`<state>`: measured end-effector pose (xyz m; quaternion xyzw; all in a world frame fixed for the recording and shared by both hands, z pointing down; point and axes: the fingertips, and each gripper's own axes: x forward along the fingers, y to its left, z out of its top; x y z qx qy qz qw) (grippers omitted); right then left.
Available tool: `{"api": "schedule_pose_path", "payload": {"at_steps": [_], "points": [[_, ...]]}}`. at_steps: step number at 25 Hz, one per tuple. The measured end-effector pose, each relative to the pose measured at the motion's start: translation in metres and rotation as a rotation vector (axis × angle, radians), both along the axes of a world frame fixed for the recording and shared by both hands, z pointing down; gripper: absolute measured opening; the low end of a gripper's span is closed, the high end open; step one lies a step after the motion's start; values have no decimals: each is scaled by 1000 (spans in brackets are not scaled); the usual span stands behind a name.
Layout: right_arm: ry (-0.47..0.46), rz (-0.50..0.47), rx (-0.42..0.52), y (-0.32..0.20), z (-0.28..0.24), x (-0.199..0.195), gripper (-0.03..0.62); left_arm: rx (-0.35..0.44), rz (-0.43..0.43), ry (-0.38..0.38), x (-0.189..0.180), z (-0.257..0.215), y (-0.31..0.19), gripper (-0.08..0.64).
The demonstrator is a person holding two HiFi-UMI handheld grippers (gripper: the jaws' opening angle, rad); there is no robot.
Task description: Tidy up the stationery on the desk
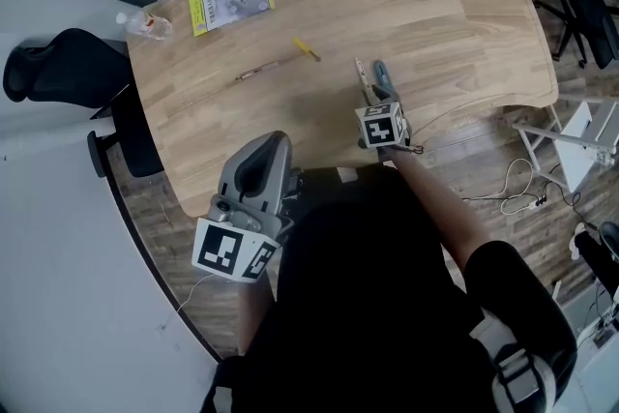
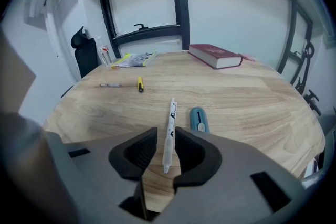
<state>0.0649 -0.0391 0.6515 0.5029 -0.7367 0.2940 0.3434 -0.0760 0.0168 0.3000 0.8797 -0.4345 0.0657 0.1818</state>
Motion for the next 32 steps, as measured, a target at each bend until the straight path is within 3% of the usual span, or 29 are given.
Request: {"api": "schedule_pose_path", "payload": {"at_steps": [5, 12, 21, 32], "points": [[-80, -38, 36, 1, -39, 4, 79, 1, 7, -10, 11, 7, -3, 38], [-232, -16, 117, -1, -98, 30, 31, 0, -18, -19, 35, 19, -4, 38], [-396, -42, 165, 21, -160, 47, 21, -25, -29, -110, 50, 40, -2, 38], [-417, 106, 224, 47, -214, 53, 21, -48, 93, -175, 21, 75, -52, 40]]}}
